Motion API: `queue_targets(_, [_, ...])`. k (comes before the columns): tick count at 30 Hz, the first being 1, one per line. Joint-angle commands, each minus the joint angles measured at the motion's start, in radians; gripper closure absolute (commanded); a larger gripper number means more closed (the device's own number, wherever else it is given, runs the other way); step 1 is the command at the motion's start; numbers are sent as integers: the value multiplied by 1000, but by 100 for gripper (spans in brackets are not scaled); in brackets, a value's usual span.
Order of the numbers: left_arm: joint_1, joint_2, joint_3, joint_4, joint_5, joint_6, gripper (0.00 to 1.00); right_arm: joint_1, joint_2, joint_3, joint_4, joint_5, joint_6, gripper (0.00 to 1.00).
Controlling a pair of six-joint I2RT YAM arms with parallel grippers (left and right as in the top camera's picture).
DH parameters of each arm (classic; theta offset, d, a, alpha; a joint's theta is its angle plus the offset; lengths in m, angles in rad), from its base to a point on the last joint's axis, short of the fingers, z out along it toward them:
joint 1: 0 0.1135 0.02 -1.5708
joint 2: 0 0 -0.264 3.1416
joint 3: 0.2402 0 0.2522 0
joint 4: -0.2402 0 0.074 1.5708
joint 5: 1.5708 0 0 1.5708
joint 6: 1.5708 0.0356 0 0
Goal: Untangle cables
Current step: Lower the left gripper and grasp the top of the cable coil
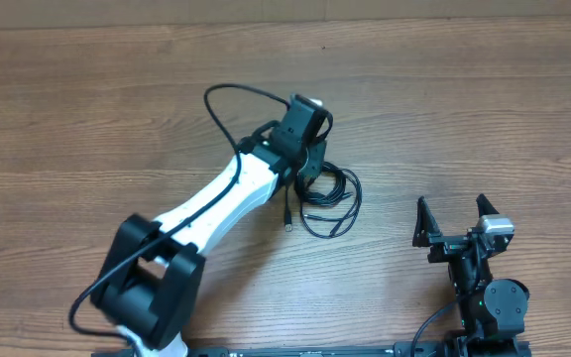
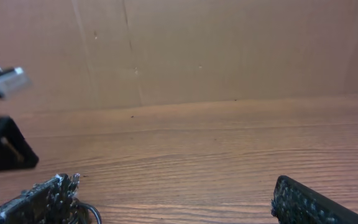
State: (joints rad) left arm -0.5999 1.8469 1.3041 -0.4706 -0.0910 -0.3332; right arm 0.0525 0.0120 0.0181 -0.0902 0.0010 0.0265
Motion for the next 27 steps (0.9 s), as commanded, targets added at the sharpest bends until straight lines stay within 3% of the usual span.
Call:
queue_targets(1, [17,55,13,-34,-8,15,45,3,-7,-10,8,5,-1,0])
queue_targets(7, [45,71,13,-39,-3,-36,44,3,-7,-10,8,5,-1,0])
queue_targets(16, [56,171,13,-21,167,-41,47,3,-7,-10,7,5,-1,0])
queue_targets(20, [60,179,14,-30,178,-40,49,3,-7,-10,7,5,0,0])
queue_targets(22, [62,179,14,-53,174,-40,65,3,-7,-10,7,5,-1,0])
queue_targets(25, [62,180,13,-88,149,-41,75,3,-7,-10,7,5,-1,0])
queue_targets(27, [62,182,11,-105,130,-41,87,3,-7,-10,7,5,-1,0])
